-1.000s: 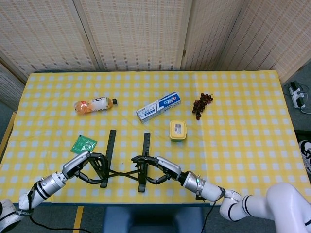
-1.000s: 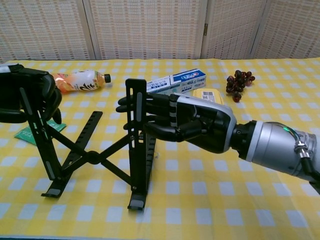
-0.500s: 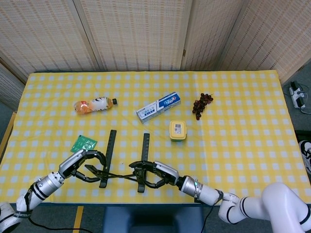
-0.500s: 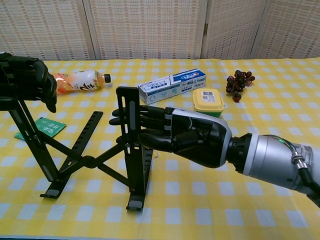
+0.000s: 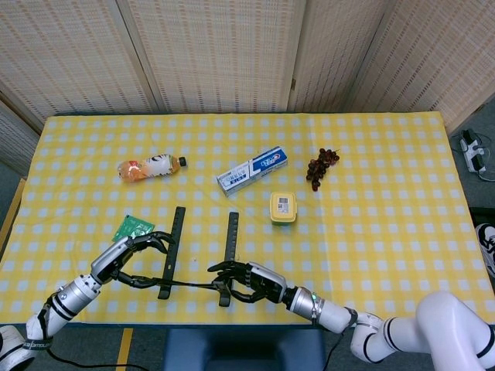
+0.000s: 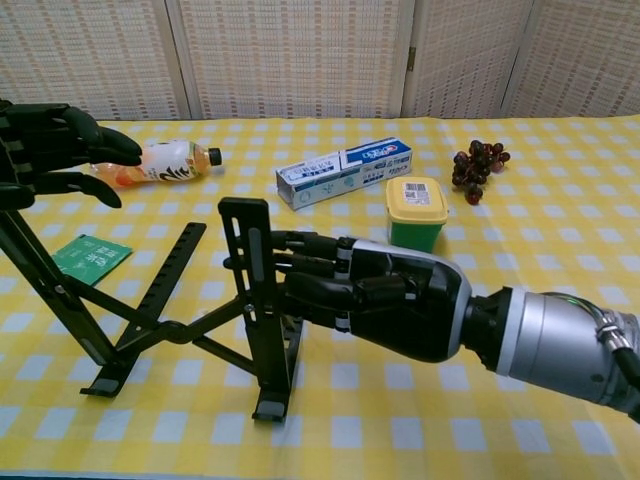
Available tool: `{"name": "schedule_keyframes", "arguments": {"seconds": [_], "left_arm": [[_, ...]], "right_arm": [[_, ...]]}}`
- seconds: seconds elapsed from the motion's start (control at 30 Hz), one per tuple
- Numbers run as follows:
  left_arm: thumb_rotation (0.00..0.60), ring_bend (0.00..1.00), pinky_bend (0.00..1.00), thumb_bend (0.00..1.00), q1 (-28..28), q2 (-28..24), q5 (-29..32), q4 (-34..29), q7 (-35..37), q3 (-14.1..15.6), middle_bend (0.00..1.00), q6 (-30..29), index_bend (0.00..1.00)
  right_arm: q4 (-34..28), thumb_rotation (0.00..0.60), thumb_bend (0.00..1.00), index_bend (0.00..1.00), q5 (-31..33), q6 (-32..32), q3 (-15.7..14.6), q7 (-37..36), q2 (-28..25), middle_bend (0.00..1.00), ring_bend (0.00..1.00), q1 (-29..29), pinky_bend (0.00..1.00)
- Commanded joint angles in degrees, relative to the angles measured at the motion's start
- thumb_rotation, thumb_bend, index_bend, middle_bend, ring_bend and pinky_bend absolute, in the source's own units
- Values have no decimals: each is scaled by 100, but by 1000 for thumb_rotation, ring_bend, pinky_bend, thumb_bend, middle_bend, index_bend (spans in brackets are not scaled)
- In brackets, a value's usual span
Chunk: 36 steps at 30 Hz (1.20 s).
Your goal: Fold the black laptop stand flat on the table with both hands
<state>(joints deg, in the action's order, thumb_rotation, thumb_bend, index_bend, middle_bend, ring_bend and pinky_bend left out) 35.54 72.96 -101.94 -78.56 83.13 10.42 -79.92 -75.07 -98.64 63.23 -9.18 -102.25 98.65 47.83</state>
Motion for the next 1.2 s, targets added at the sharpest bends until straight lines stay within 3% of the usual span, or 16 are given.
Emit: {"name": "schedule_keyframes", "arguments": {"seconds": [0.03, 0.7, 1.2], "left_arm": [[600, 176, 335, 192, 0, -7, -13, -6, 9, 0, 291, 6, 419], [600, 159, 316, 192, 31, 18, -59, 6, 22, 11, 268, 150, 404], [600, 158, 310, 192, 13, 59, -60, 77, 14, 32, 268, 184, 403]], "right_arm": [[-30, 600, 487, 242, 69, -76, -28, -110, 27, 174, 218, -23, 36], [-147, 600, 488, 242, 344, -526, -83, -1359, 62, 185, 216, -13, 45], [-106, 600, 488, 242, 277, -645, -120, -1311, 156, 187, 217, -40, 55]]}}
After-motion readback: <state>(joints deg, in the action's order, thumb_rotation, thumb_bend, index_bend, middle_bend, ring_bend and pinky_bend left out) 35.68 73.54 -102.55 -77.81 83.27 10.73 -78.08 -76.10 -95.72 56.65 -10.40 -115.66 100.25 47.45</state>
